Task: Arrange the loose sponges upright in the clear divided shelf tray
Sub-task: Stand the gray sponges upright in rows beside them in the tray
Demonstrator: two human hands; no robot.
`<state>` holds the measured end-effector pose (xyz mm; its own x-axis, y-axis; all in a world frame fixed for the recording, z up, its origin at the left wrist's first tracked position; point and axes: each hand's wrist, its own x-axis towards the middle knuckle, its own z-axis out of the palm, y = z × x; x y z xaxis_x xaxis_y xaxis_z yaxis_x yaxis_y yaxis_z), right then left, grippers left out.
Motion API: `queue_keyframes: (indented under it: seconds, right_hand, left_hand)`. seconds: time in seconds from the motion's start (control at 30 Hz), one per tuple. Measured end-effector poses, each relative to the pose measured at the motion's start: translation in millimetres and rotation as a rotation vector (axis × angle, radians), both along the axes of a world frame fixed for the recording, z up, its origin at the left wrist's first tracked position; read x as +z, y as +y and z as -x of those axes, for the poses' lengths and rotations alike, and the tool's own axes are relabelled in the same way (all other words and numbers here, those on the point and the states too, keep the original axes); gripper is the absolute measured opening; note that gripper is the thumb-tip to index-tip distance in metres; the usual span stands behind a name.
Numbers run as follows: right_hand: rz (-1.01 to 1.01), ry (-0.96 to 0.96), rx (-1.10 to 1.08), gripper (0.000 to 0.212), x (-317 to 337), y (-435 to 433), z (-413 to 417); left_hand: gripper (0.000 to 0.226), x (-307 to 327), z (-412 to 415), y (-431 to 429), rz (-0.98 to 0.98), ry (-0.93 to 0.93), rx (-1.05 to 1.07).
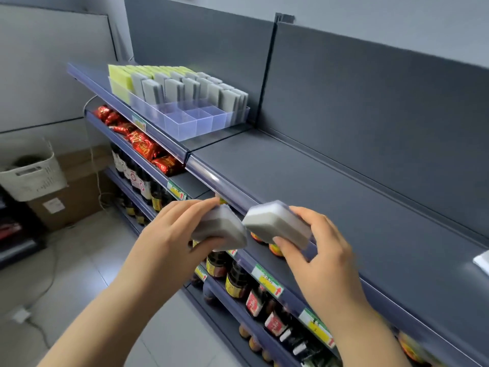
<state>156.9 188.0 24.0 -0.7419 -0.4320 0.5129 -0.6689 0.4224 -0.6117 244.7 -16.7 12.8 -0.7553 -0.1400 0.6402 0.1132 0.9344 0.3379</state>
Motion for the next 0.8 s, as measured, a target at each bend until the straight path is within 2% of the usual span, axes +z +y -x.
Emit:
queue_keyframes:
  seconds: [0.33,0.57,0.8]
  right_hand:
    - [0.13,-0.035,-0.108,0.043,14,-113,108]
    - [0.181,-0.001,-0.052,0.038,55,-216,199]
    - [0.178,0.026,-0.032,0.046,58,-280,237]
  left_hand:
    - [0.052,24,98,-135,0.018,-0.01,-0.002]
    - [0.053,62,159,-229,0.019,0.016,0.106]
    - [0.055,74,203,-285,0.006,0.02,0.119]
